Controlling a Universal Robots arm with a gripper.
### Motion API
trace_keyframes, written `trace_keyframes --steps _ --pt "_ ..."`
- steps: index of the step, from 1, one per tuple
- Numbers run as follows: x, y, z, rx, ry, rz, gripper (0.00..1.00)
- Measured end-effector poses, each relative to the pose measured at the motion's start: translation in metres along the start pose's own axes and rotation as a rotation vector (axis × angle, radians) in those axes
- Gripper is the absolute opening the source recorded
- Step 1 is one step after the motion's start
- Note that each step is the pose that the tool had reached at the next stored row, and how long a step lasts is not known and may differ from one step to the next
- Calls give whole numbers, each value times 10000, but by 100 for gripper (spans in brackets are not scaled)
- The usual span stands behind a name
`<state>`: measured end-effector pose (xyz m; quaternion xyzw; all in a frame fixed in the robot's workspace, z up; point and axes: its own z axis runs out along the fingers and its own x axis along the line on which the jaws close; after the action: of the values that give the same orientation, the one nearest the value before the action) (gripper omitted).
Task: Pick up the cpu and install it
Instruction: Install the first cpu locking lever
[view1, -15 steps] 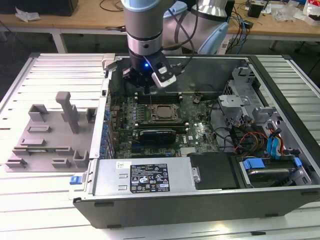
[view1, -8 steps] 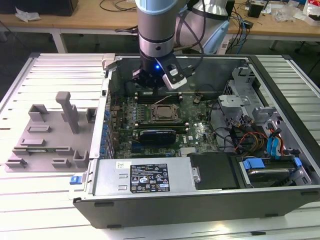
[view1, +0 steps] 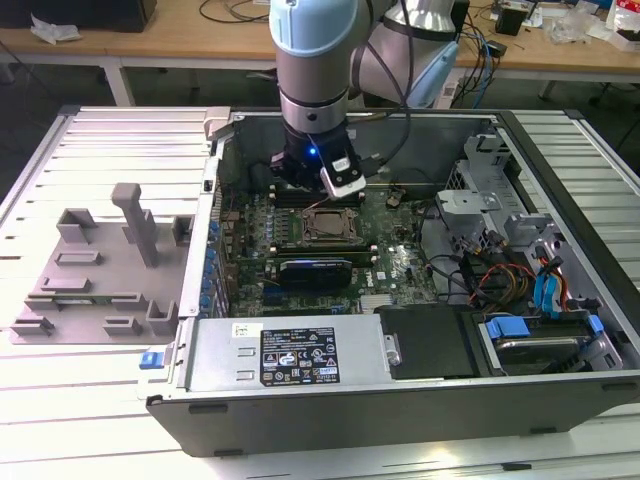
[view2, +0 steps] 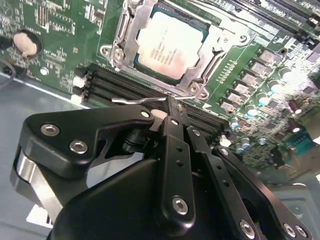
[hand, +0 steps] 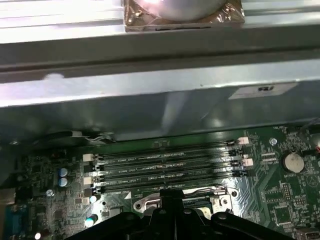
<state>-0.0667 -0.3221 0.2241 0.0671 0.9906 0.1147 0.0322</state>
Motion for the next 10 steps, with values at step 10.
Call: trace_keyframes --steps 10 --pt "-75 112 63 28 -130 559 11"
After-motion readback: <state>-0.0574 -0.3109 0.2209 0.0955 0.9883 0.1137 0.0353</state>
